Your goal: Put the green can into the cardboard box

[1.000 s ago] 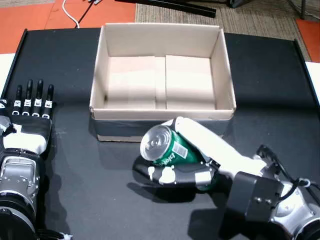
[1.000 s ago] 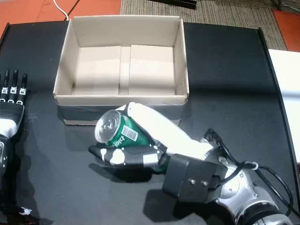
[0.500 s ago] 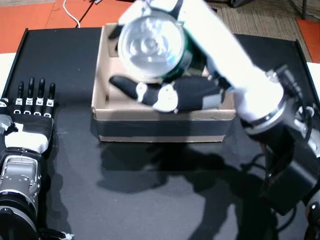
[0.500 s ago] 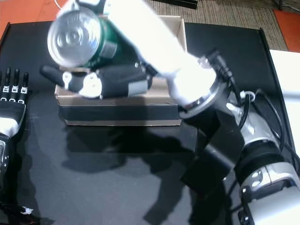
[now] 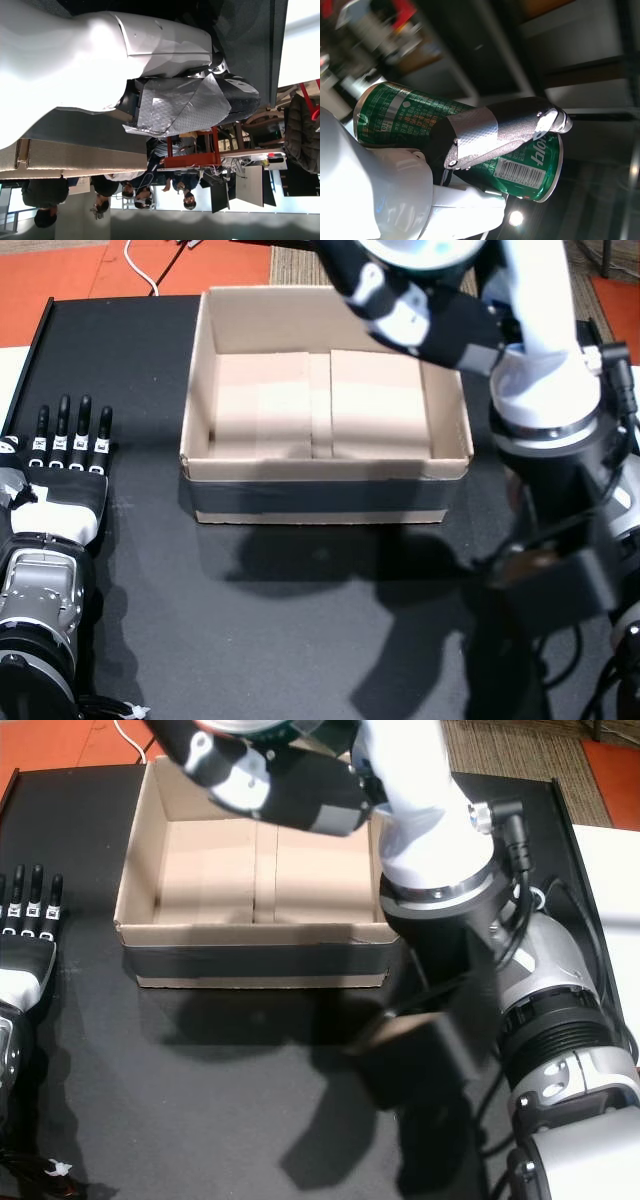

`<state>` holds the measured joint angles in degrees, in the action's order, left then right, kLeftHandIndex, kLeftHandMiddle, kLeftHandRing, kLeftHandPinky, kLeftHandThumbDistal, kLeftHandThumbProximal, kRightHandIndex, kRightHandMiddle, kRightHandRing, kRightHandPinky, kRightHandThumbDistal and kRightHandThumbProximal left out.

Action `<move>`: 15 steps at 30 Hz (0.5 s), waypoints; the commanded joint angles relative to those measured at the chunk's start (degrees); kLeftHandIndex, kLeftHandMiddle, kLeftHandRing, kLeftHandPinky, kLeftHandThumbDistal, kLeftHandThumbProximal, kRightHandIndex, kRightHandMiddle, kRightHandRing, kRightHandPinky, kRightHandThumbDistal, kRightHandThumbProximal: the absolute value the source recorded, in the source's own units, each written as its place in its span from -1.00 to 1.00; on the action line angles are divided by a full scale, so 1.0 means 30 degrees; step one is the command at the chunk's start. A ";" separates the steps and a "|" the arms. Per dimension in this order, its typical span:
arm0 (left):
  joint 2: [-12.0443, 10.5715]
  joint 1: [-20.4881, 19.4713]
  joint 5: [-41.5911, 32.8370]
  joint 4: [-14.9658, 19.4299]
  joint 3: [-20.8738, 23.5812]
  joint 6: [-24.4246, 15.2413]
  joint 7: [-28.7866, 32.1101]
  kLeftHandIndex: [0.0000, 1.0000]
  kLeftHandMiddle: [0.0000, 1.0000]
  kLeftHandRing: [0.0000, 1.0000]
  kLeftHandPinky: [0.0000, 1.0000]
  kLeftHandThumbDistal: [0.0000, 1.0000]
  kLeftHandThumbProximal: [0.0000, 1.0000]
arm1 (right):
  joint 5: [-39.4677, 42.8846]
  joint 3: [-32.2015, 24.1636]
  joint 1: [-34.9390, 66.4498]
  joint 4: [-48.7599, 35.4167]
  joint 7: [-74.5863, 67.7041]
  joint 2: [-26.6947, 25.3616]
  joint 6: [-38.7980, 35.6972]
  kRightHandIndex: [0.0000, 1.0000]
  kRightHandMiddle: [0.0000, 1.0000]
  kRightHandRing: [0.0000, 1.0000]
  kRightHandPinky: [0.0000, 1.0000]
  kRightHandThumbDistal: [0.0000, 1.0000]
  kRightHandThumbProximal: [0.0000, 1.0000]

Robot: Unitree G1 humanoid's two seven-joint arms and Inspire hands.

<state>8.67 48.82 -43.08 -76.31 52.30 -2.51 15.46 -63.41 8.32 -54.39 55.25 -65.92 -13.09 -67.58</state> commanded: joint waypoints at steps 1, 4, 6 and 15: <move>-0.0138 -0.0138 -0.0068 -0.0204 0.0104 0.0078 -0.0388 0.41 0.40 0.62 0.80 -1.00 1.00 | -0.2833 0.2633 -0.3853 0.1045 -0.7123 -0.0927 0.2866 -1.00 -1.00 -1.00 -0.97 -0.26 0.16; -0.0184 -0.0128 -0.0094 -0.0198 0.0129 0.0080 -0.0311 0.42 0.41 0.62 0.80 -1.00 1.00 | -0.2395 0.3529 -0.5536 0.3826 -0.5952 -0.0893 0.3815 -1.00 -1.00 -1.00 -0.98 -0.22 0.21; -0.0208 -0.0166 -0.0050 -0.0193 0.0092 0.0075 -0.0179 0.41 0.40 0.60 0.79 -1.00 1.00 | -0.1587 0.3932 -0.6499 0.5428 -0.3951 -0.0822 0.4341 -1.00 -1.00 -1.00 -0.88 -0.15 0.12; -0.0336 -0.0275 0.0017 -0.0175 0.0008 0.0110 0.0016 0.29 0.27 0.49 0.67 -1.00 1.00 | 0.4104 0.3149 -0.8309 0.7673 0.8198 0.0152 0.8191 -1.00 -1.00 -1.00 -0.64 -0.22 -0.12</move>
<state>8.09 49.00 -43.13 -76.30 52.37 -2.52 15.80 -54.13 19.02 -77.40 78.28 -44.12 -12.99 -44.12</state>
